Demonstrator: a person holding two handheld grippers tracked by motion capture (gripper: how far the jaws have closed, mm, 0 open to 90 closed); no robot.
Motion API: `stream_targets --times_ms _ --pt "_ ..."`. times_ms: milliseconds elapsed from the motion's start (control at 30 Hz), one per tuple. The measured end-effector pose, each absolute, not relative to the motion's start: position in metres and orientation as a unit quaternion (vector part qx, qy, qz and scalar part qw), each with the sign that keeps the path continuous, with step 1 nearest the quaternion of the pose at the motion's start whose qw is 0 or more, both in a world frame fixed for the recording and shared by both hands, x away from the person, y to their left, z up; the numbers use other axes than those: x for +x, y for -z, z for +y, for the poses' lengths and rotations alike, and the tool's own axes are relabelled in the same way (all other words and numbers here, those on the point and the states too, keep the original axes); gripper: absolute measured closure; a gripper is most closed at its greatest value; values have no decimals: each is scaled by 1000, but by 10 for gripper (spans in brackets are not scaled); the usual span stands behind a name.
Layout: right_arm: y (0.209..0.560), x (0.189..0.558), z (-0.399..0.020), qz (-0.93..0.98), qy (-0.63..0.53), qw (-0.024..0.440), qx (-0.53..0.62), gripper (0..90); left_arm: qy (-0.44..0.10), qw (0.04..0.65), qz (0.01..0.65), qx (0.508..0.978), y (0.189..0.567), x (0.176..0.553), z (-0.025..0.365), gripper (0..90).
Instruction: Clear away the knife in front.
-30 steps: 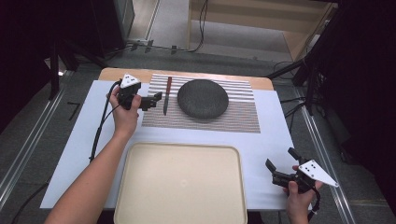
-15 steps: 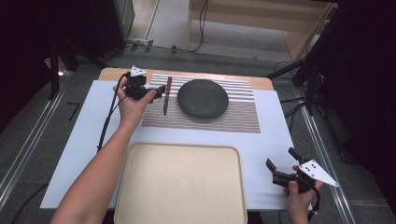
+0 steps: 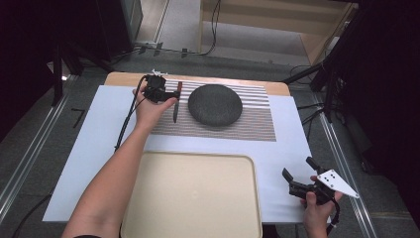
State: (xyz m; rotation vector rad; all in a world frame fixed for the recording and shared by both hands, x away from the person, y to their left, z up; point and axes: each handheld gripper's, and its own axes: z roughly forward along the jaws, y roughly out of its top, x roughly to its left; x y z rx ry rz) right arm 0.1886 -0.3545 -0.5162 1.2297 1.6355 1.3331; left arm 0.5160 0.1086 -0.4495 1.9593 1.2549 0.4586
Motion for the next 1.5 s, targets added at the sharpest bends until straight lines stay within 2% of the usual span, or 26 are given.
stream_targets --times_ms 133,267,600,967,1100,1500 --pt "516 189 -355 628 -513 341 475 1 -155 354 508 770 451 527 104 446" --pt "516 189 -355 627 -514 340 476 1 -128 330 535 767 454 538 99 471" --pt "516 189 -355 626 -516 339 476 1 -110 295 544 778 464 552 88 573" --pt "516 189 -355 626 -516 340 476 1 -112 270 558 776 469 558 81 606" --pt "516 189 -355 626 -516 339 476 1 -109 266 565 774 473 560 80 653" --pt "516 189 -355 625 -514 340 478 1 -121 257 574 768 484 563 73 674"
